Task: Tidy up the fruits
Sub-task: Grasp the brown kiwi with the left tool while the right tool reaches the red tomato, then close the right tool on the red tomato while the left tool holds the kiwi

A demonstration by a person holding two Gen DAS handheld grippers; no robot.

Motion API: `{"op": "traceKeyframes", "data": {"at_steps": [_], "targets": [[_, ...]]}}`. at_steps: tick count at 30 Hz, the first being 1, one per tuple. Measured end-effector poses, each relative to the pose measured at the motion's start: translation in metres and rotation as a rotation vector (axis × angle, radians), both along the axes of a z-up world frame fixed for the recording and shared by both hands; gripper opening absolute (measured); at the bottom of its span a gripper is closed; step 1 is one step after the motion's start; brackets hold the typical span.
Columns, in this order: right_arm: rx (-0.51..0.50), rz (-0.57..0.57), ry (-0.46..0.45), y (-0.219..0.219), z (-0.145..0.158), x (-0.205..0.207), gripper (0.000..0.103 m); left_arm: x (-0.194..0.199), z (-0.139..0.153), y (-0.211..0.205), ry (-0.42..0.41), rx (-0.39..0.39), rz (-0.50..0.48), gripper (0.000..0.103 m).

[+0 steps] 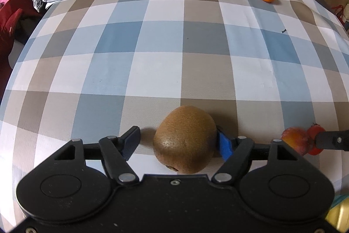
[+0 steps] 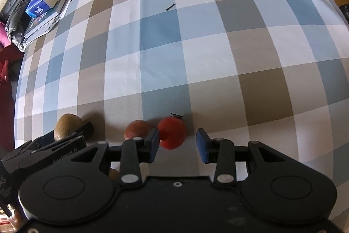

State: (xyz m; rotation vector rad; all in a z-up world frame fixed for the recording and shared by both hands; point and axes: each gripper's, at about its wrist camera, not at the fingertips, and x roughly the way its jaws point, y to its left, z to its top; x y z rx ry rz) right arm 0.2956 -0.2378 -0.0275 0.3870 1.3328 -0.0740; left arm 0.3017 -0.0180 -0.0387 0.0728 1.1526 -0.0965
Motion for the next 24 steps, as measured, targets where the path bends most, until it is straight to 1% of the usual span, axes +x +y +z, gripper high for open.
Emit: {"op": "traceKeyframes", "data": {"at_steps": [7,24], "targets": [[-0.008,0.007,-0.027,0.003,0.000,0.002,0.040,-0.001,0.000,-0.001,-0.009,0.000,0.007,0.077],[0.070,-0.037,-0.044,-0.008,-0.008,0.007,0.040,-0.004,0.000,-0.001,-0.027,0.001,0.003,0.077]]}}
